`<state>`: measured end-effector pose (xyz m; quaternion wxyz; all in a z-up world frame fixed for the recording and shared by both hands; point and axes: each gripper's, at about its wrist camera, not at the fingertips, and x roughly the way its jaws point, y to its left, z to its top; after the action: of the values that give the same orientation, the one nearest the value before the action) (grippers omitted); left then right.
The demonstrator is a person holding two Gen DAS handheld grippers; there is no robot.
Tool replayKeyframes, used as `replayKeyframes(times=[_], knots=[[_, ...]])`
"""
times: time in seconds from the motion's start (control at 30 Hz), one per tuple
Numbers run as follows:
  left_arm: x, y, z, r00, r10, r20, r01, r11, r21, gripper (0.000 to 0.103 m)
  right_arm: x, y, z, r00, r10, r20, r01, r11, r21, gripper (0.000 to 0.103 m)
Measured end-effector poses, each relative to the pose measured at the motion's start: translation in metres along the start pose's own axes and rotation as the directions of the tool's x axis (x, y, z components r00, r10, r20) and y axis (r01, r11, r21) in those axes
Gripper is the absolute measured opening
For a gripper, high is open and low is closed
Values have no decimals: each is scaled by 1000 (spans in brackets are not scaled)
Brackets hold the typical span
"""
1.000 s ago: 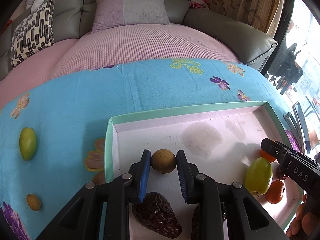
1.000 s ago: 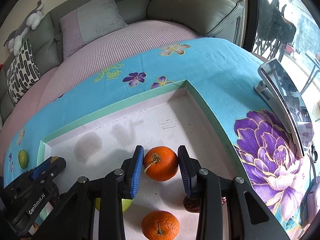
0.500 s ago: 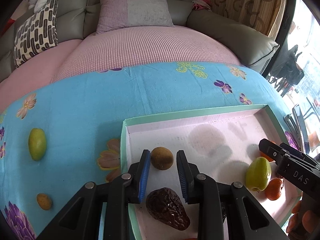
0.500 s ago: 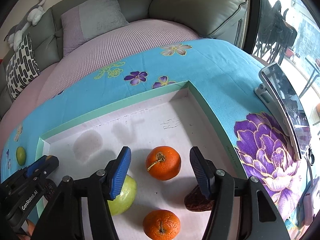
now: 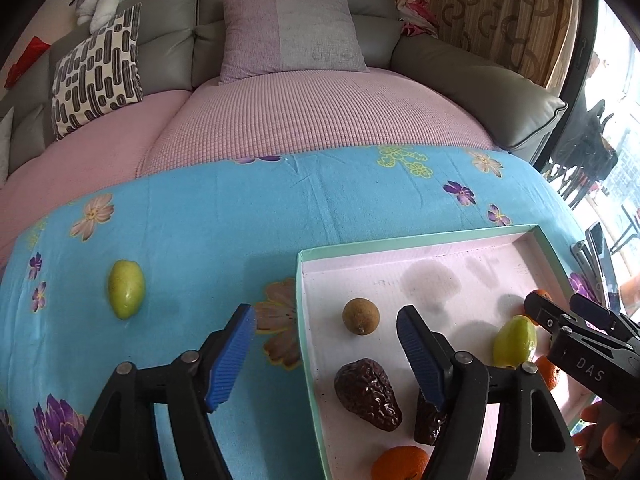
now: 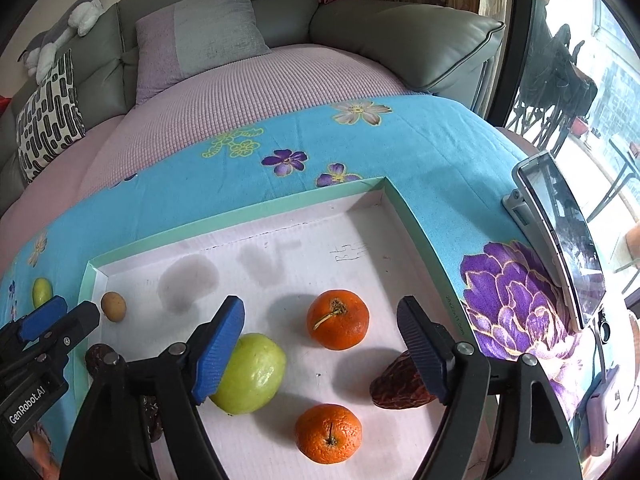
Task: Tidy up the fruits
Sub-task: 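Withdraw both tools from the tray toward the green pear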
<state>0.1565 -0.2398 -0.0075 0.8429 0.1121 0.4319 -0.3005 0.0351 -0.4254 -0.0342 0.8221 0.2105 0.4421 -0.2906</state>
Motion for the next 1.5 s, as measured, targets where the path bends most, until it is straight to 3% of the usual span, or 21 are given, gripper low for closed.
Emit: replayKeyframes(times=[0.1,0.17,0.23,0.37,0.7,1.0,1.3,1.5], knots=[[-5,14,-1,999,40,14,-40,999,-31,89,-4,2,-2,1000,-4,6,4,1000,-10,82],[-8,24,-3,997,69,22,-67,997,-48,99,-7,3,-4,1000,1,13,-1,1000,-10,93],[-12,31,-5,994,102,32,-100,993,-59,102,-10,5,-5,1000,13,21,-13,1000,-14,93],[-17,47,-14,986,162,39,-158,984,-79,102,-15,12,-7,999,15,41,-13,999,-36,93],[-27,89,-26,971,236,46,-225,959,-170,103,-25,25,-8,991,86,102,-84,996,-27,94],[-46,123,-29,956,288,63,-265,933,-246,103,-22,59,-12,989,137,54,-131,986,-101,94],[-72,174,-42,927,371,62,-327,877,-351,103,-32,108,-20,963,260,67,-245,953,-178,94],[-85,193,-49,901,432,54,-392,858,-331,103,-40,151,-30,941,331,63,-305,915,-264,94]])
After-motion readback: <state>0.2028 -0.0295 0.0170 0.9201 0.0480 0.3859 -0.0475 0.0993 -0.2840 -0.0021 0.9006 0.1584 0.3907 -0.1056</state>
